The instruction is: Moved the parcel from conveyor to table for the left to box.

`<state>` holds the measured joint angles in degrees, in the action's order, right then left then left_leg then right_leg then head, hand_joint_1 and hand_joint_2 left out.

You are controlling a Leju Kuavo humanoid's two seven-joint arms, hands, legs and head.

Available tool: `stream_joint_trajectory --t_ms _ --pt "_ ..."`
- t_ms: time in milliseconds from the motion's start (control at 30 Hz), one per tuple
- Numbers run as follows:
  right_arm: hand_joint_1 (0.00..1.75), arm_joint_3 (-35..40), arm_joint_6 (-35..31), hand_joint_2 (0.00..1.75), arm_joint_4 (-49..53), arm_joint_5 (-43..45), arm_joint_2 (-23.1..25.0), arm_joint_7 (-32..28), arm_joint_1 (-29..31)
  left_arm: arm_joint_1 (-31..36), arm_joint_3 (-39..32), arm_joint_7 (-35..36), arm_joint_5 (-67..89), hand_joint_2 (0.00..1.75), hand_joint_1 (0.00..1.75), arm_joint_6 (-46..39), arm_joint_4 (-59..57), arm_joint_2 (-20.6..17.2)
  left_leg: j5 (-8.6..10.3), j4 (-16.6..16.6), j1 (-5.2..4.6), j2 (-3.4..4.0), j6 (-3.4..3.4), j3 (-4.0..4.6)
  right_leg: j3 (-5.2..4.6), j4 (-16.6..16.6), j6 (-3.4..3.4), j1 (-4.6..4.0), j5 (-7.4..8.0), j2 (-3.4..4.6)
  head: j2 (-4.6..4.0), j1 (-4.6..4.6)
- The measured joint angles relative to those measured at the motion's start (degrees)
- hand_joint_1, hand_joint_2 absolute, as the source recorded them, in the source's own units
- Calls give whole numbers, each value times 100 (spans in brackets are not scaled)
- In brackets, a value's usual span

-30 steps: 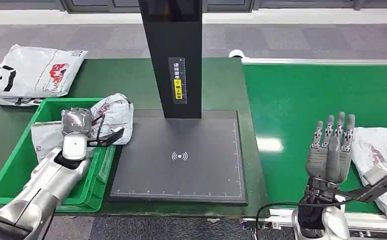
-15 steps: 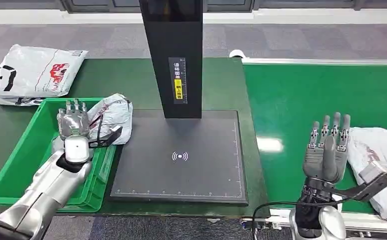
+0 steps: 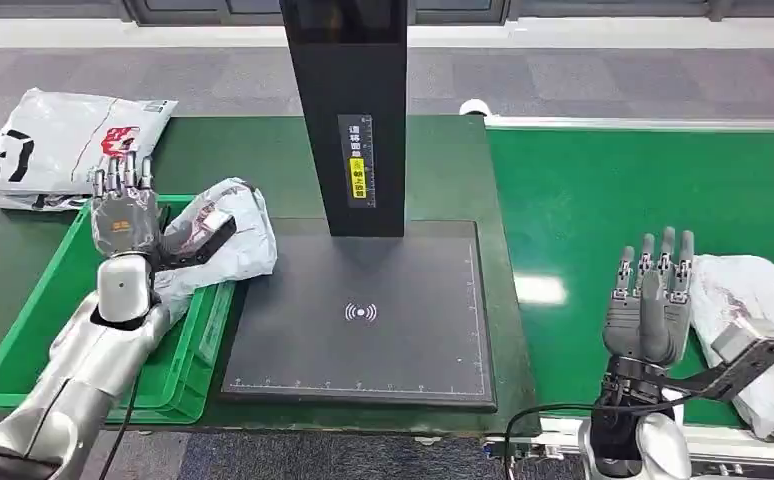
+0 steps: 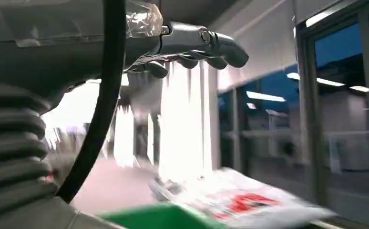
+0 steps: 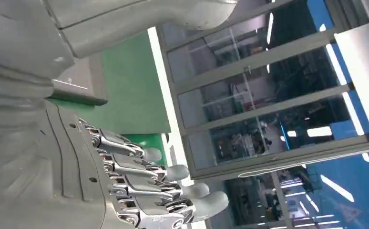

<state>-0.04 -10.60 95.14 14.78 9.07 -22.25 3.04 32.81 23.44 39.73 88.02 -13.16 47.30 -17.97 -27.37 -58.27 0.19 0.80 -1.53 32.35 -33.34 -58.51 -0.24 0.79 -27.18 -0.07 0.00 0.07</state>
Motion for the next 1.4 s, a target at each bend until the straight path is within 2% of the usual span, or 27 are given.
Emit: stream_joint_trajectory --t_ms 100,133,167,200,333,367,433,467,533,567,600,700,833,933,1100,1267,1400 --pt "0 0 -9 175 0 -35 0 15 -1 1 -169 -92 -2 0 0 -622 70 11 1 0 0 -6 0 1 2 0 0 -1 0 -8 0 -2" --pt "0 0 -15 175 0 -83 0 70 -19 14 -686 -686 -121 0 0 -1238 145 156 1 -1 0 -6 -1 0 0 0 0 0 0 -6 0 -2" --pt "0 0 -26 175 4 -98 -2 88 -70 94 -1621 -1725 -736 0 0 -1698 147 507 1 -2 -2 -4 0 0 2 0 3 1 2 -6 0 0" --pt "0 0 -35 175 11 -100 -2 92 -105 123 -2160 -1808 -760 0 0 -1750 147 745 1 -2 -1 -6 0 0 1 0 3 0 2 -5 0 0" --pt "0 0 -39 175 11 -101 -2 92 -110 124 -2326 -1814 -758 0 0 -1753 144 826 1 -2 -1 -4 -1 0 1 0 3 0 2 -4 0 0" --pt "0 0 -39 175 11 -101 -2 92 -110 124 -2333 -1814 -756 175 0 -1753 144 837 1 -2 -1 -5 0 0 2 0 3 0 2 -4 0 0" --pt "0 0 -44 175 11 -101 -2 92 -116 133 -2381 -2176 -1151 175 0 -1753 144 883 2 -3 -1 -6 -1 -1 -1 1 3 0 2 -5 0 0" --pt "0 0 -68 175 24 -101 -2 88 -142 152 -2476 -2790 -1815 175 0 -1708 146 978 2 -5 -2 -7 0 0 0 1 3 1 2 -8 0 -2" --pt "0 -4 -70 175 92 -116 -9 70 -258 169 -2740 -4232 -3672 175 0 -1378 217 1187 2 -5 -2 -15 0 2 4 1 3 1 2 -18 0 0" --pt "0 -7 -41 175 129 -131 -20 66 -327 145 -2883 -4893 -5130 175 0 -1095 342 1306 2 -5 -2 -18 0 6 4 1 3 1 2 -18 0 0" --pt "0 -9 0 175 155 -151 -33 63 -389 109 -2964 -5251 -6467 175 0 -787 497 1416 1 -5 -3 -15 1 7 4 2 3 2 2 -18 0 0" --pt "0 -13 105 175 164 -230 -63 85 -502 -91 -3061 -5580 -9572 175 0 -168 1004 1655 -3 -5 -4 2 4 7 0 2 4 4 2 -4 0 0" --pt "0 -15 172 175 159 -430 -135 157 -539 -599 -3159 -5578 -11285 175 0 480 1955 1853 -5 -5 -4 3 6 8 -5 4 5 4 2 -1 0 0" --pt "0 -15 195 175 120 -1068 -230 425 -535 -1219 -3073 -5758 -11444 175 0 884 2874 2037 -7 -4 -4 5 7 11 -7 4 5 4 1 -1 0 0" --pt "0 -234 411 175 -291 -2919 -446 1325 -100 -2238 -2199 -6188 -10659 175 0 656 4602 2380 -11 -8 -5 -5 18 16 -5 9 14 14 -3 -12 0 0" --pt "0 -655 195 175 -923 -4618 -814 2147 541 -2645 -1463 -6142 -10393 175 0 752 5075 2542 -4 -12 -21 -9 36 20 -3 10 35 25 11 -14 0 0" --pt "0 -855 293 175 -2041 -7005 -1437 3337 1274 -2783 -1148 -6063 -10369 175 0 1028 5060 2739 3 -25 -21 -10 47 25 -3 10 48 26 21 -17 0 0"
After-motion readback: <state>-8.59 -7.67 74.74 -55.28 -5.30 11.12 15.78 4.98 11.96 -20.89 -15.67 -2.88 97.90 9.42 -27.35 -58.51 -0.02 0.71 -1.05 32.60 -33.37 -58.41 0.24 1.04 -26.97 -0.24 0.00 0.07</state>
